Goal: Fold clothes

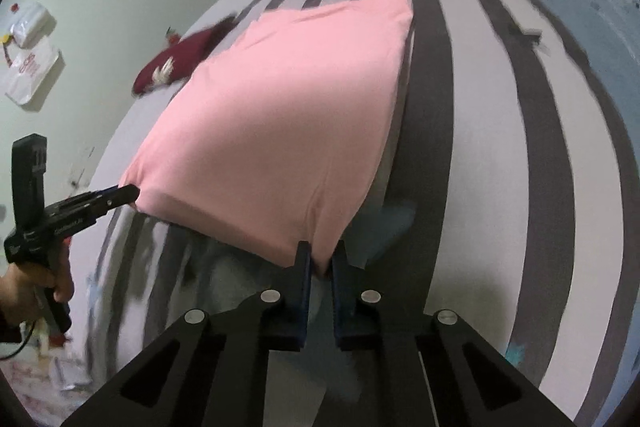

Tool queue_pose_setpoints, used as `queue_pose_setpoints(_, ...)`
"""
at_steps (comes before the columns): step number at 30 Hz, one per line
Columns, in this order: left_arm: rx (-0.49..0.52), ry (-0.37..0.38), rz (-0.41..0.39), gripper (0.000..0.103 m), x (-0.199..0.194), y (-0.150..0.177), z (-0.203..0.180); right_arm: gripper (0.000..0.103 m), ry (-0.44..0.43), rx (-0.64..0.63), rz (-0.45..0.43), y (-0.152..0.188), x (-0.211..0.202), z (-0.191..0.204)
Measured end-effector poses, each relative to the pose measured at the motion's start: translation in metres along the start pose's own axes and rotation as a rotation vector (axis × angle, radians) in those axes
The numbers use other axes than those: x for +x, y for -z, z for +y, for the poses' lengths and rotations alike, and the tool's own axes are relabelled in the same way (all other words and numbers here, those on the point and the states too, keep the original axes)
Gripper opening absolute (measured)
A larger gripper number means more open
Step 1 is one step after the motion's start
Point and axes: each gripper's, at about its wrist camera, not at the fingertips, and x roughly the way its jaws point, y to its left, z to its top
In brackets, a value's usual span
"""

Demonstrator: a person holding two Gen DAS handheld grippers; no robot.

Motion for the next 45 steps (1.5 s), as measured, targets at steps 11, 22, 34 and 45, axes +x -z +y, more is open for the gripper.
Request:
queue_pose_setpoints(11, -0.081, -0.015, 0.051, 0.014, -0.020, 0.063, 0.001, 0.008, -0.029, 0.093, 0.094, 0.072, -0.019, 0.011)
queue_pose_setpoints(22, -0.027, -0.056, 0.013, 0.020, -0.014, 0.075, -0.001, 0.017, 0.007, 0.093, 0.061, 0.083, -0.011, 0.010)
queue_pose_setpoints(34, -0.048, -0.062, -0.028, 0.013, -0.041, 0.058, -0.012, 0.003, 0.011, 0.031, 0.027, 0.081, -0.040, 0.019)
queue_pose_setpoints(45, -0.077, -0.075, -0.008, 0.017, -0.022, 0.074, -0.003, 0.006, 0.013, 0.065, 0.052, 0.095, -0.029, 0.007)
